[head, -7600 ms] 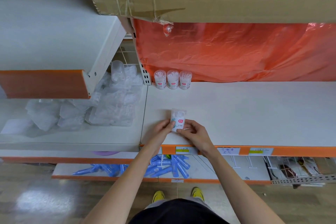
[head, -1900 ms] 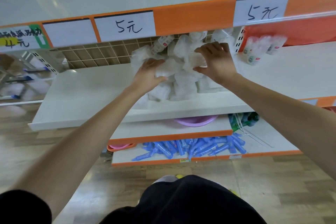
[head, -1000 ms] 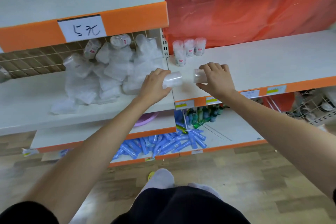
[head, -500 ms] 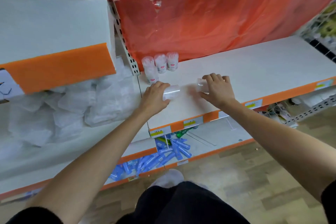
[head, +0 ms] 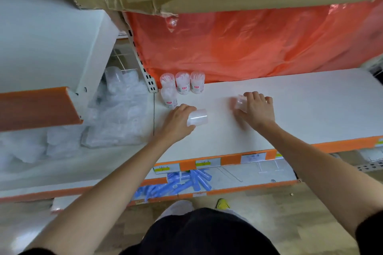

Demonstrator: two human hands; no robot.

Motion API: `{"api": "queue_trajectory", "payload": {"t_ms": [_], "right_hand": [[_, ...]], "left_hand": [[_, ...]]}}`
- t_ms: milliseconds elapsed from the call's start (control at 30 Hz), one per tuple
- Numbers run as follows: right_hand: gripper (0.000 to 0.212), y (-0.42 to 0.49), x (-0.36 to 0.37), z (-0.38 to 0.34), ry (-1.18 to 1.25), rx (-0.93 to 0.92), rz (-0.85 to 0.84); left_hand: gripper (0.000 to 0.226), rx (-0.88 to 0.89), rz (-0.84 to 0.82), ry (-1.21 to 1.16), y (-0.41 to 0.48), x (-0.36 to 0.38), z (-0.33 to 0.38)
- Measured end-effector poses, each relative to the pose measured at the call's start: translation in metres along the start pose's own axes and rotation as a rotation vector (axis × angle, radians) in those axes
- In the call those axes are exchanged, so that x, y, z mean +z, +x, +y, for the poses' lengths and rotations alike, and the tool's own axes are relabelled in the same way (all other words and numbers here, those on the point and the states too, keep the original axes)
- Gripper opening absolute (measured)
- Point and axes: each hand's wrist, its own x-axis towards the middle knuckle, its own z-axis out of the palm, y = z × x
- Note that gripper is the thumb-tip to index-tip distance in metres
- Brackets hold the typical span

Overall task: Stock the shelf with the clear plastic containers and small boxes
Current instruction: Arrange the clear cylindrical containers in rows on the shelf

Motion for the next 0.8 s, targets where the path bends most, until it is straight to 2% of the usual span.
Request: {"api": "queue_trajectory", "payload": {"t_ms": [133, 367, 600, 700, 800], "right_hand": [[0.054, 0.005, 0.008, 0.011, 0.024, -0.081, -0.035], [0.079, 0.008, 0.011, 0.031, 0.222, -0.187, 0.075], [0.049, 0.003, -0.001, 0.006, 0.417, -0.32, 0.265], [0.045, -0.001, -0.007, -0.023, 0.577, -0.337, 0.146], [0.038, -0.009, -0.009, -0.058, 0.854, -0.287, -0.18]], "left_hand": [[0.055, -0.079, 0.056, -0.014, 0.0, 0.004, 0.004], [0.055, -0.156, 0.098, -0.034, -0.003, 0.014, 0.016], [0.057, -0.128, 0.022, 0.0, -0.006, 0.013, 0.003], [0.057, -0.093, 0.015, -0.025, -0.004, 0.008, -0.004], [0.06, -0.035, -0.031, -0.054, -0.004, 0.001, -0.006]]}}
